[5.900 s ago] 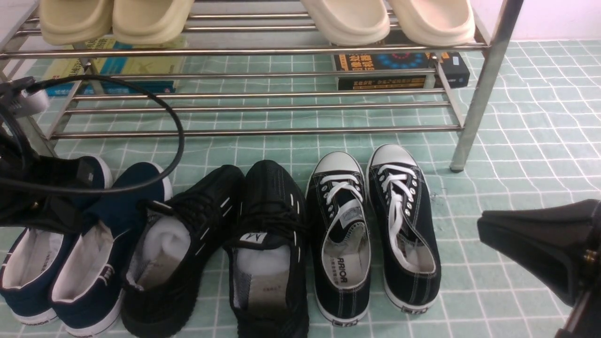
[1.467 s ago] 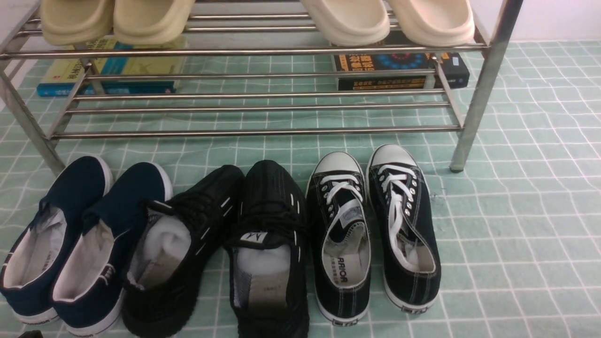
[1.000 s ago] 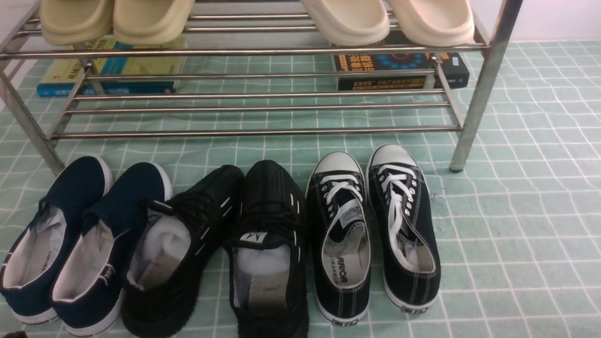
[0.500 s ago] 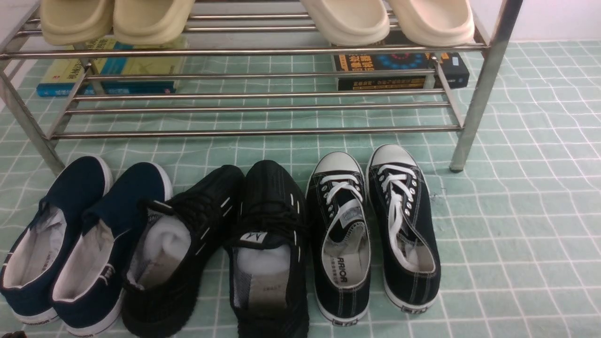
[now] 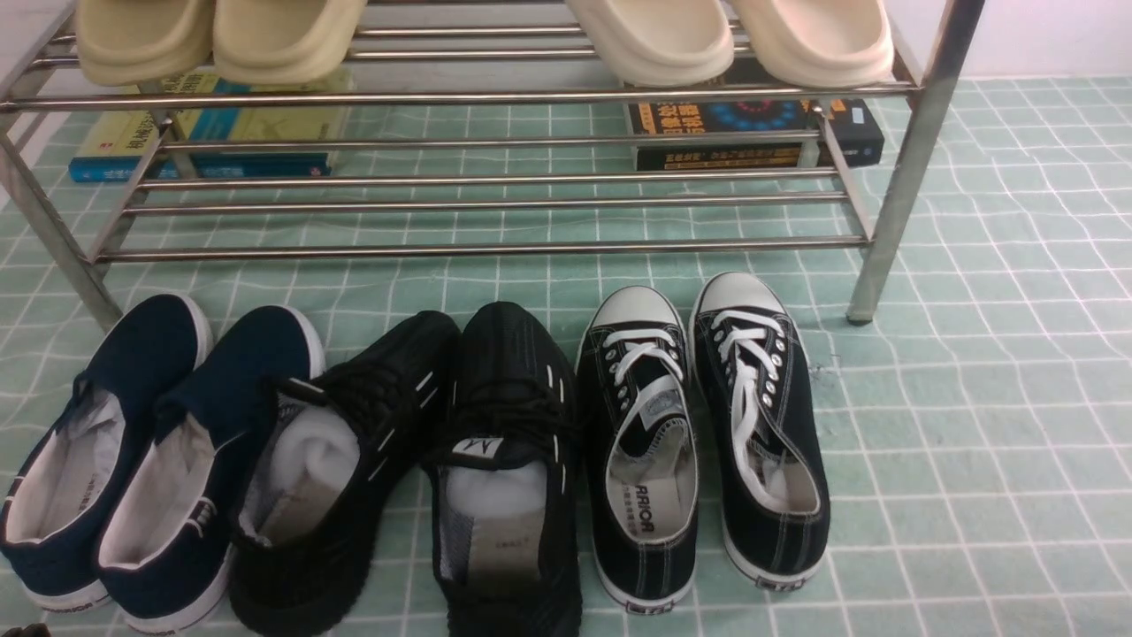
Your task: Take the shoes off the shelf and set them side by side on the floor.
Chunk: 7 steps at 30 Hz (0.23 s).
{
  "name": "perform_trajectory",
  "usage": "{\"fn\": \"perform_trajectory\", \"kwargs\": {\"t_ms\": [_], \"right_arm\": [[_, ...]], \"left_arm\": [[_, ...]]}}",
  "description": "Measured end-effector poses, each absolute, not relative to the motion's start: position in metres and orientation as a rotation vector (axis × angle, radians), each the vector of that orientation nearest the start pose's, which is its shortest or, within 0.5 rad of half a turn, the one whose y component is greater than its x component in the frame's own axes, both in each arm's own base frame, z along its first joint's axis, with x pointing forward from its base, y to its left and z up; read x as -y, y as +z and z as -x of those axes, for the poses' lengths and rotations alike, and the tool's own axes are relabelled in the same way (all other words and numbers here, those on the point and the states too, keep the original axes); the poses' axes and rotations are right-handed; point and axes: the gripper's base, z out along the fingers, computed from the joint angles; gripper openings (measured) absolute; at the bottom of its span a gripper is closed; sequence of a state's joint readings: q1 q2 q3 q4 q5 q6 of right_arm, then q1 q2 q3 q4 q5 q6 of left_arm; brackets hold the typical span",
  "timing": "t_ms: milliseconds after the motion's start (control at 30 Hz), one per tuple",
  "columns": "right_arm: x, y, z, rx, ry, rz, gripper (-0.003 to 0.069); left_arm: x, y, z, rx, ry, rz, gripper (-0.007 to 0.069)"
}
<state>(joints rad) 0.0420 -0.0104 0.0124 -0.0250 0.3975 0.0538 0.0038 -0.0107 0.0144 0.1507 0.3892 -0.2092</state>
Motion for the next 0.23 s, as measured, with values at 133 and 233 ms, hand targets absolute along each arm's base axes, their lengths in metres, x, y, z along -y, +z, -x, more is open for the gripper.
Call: {"fn": "perform_trajectory", "kwargs": {"t_ms": [133,233], "right_arm": [[-0.0013,0.1739,-0.0517,-1.883,0.04,0.005,0.0187],[-0.0013,0.1739,-0.0517,-1.883,0.04,0.005,0.0191]], "left_arm": [[-0.0054,0.1743,-0.0519,-1.869,0.008,0.108,0.0082],[-0.0054,0.1743,-0.0519,-1.869,0.008,0.108,0.0085]]}}
